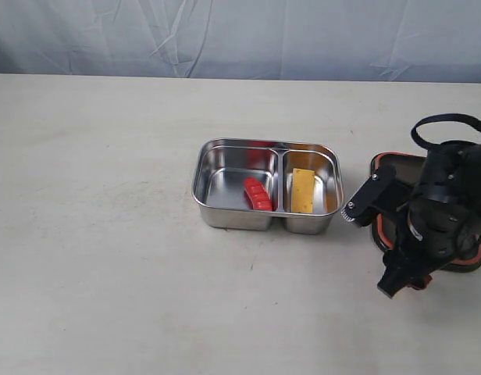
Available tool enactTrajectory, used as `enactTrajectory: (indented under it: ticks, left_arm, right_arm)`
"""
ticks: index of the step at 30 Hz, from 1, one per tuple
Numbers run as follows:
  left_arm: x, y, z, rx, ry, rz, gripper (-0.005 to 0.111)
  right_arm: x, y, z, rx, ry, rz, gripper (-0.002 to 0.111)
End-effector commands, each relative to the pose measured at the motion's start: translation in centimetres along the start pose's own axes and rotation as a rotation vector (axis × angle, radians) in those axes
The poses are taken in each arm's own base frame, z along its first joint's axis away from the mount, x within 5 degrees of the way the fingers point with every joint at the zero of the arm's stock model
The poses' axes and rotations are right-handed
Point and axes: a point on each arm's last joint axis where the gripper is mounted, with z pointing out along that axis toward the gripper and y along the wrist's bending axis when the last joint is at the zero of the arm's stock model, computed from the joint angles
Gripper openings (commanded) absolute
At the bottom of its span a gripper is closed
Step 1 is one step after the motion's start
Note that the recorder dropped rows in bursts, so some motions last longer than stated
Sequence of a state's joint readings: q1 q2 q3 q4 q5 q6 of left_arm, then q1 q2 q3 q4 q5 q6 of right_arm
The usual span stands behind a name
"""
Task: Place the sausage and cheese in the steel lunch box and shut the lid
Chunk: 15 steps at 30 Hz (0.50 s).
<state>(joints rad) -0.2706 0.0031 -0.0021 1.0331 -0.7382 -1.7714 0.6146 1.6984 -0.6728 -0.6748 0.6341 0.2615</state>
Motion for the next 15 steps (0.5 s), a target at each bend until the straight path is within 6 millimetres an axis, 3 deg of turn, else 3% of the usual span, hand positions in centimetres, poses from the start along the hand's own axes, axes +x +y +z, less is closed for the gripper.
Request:
enactTrajectory:
  ticks: [1, 8, 15]
  left_arm:
    - [0.1, 0.1, 0.0, -0.006, 0.008, 0.015, 0.0]
    - [0.1, 0.0, 0.0, -0.002, 0.009, 0.013, 0.0]
    - [0.1, 0.1, 0.0, -0.004, 0.008, 0.013, 0.0]
  right_arm:
    - [-0.8, -0.4, 0.8, 0.027, 0.007, -0.042, 0.061]
    - [-0.1, -2.7, 2.8, -0.043, 0.045, 0.142, 0.059]
    - [-0.1, -2.7, 3.7, -0.075, 0.038, 0.159, 0.03]
